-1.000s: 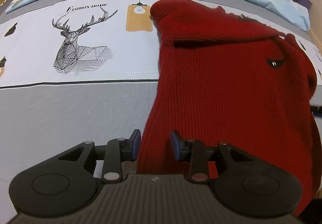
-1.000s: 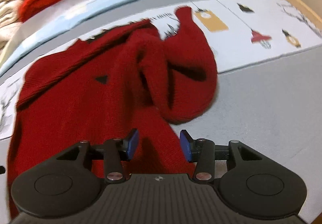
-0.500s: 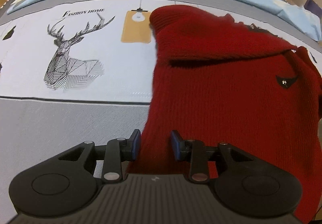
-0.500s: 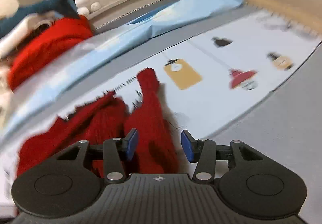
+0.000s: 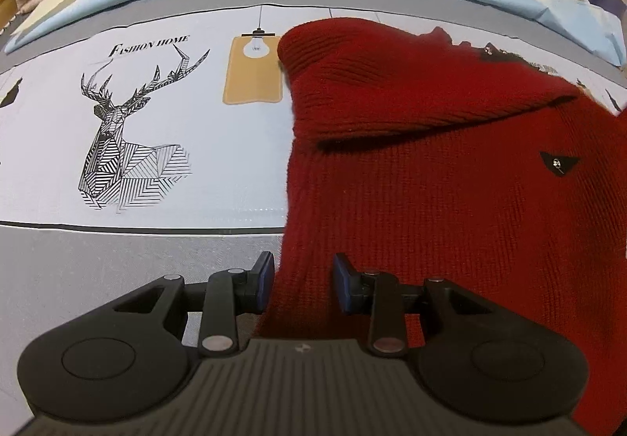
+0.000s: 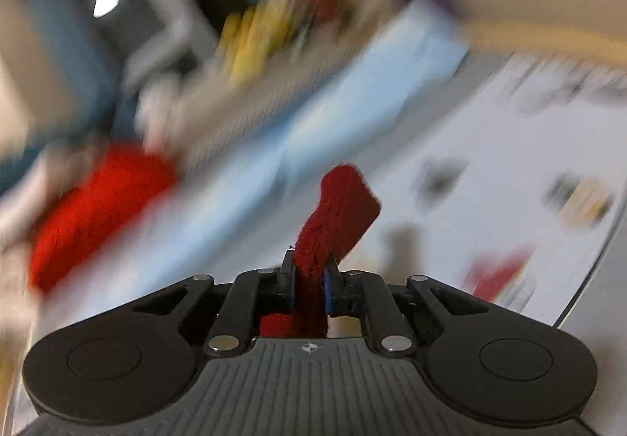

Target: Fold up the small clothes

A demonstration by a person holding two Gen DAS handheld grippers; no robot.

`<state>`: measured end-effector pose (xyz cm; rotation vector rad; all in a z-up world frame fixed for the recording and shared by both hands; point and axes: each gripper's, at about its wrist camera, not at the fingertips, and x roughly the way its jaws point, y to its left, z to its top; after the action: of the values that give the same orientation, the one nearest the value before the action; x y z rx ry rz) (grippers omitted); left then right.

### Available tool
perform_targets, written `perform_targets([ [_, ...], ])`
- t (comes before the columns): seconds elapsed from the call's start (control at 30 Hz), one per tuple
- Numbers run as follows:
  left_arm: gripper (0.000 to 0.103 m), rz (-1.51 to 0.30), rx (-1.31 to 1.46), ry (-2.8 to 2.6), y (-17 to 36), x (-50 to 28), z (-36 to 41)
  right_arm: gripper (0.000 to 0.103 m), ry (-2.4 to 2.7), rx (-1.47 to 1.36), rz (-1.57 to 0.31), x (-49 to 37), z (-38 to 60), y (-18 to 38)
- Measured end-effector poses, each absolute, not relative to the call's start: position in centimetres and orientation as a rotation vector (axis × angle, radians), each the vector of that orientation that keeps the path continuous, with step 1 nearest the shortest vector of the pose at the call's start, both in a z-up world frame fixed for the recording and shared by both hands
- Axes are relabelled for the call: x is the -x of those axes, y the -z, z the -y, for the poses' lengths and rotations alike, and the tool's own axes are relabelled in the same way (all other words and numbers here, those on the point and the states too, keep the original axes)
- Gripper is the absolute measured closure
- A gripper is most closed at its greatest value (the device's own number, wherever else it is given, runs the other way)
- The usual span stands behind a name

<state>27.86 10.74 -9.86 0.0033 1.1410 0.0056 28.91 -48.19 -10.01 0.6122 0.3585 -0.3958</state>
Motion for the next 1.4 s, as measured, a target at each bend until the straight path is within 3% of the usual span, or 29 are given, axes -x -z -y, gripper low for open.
perform_targets([
  [0.07, 0.067, -1.146, -0.004, -0.008, 10.0, -27.9, -11.0, 0.09, 0.562, -0.589, -0.284, -26.7, 51.3, 11.0],
  [0.23, 0.067, -1.152, 0.001, -0.004, 10.3, -28.3, -11.0, 0.09, 0.755, -0.697, -0.645, -24.8, 56.5, 19.2],
  [0.57, 0.067, -1.21, 0.002, -0.006, 12.2, -28.5, -10.4, 0.091, 1.011, -0.624, -0.575, -21.3, 58.2, 19.5],
  [0.73, 0.065, -1.219, 0.005, 0.006, 13.1, -28.6, -10.7, 0.074, 0.968, -0.575, -0.683, -22.9, 57.4, 18.5],
  [0.77, 0.069, -1.222, 0.024, 0.009, 13.1, -28.6, -11.0, 0.069, 0.984, -0.557, -0.686, -23.0, 56.9, 17.7],
  [0.8, 0.084, -1.218, 0.048, 0.015, 13.2, -28.6, -11.3, 0.068, 0.994, -0.552, -0.682, -23.2, 56.5, 17.0],
  [0.83, 0.09, -1.218, 0.072, 0.025, 13.2, -28.6, -11.5, 0.067, 0.995, -0.55, -0.681, -23.2, 55.7, 16.0],
  [1.0, 0.092, -1.207, 0.088, -0.018, 12.1, -28.0, -12.8, 0.067, 0.798, -0.604, -0.64, -24.0, 48.5, 9.2],
  [1.13, 0.092, -1.235, 0.13, -0.047, 11.7, -27.0, -14.5, 0.061, 0.457, -0.593, -0.744, -25.6, 41.1, 5.7],
  [1.2, 0.092, -1.268, 0.144, -0.055, 11.8, -26.3, -15.3, 0.055, 0.365, -0.594, -0.84, -25.2, 37.9, 6.0],
  [1.4, 0.087, -1.317, 0.111, -0.024, 11.7, -24.8, -16.1, 0.055, 0.298, -0.504, -1.197, -22.6, 32.2, 13.0],
])
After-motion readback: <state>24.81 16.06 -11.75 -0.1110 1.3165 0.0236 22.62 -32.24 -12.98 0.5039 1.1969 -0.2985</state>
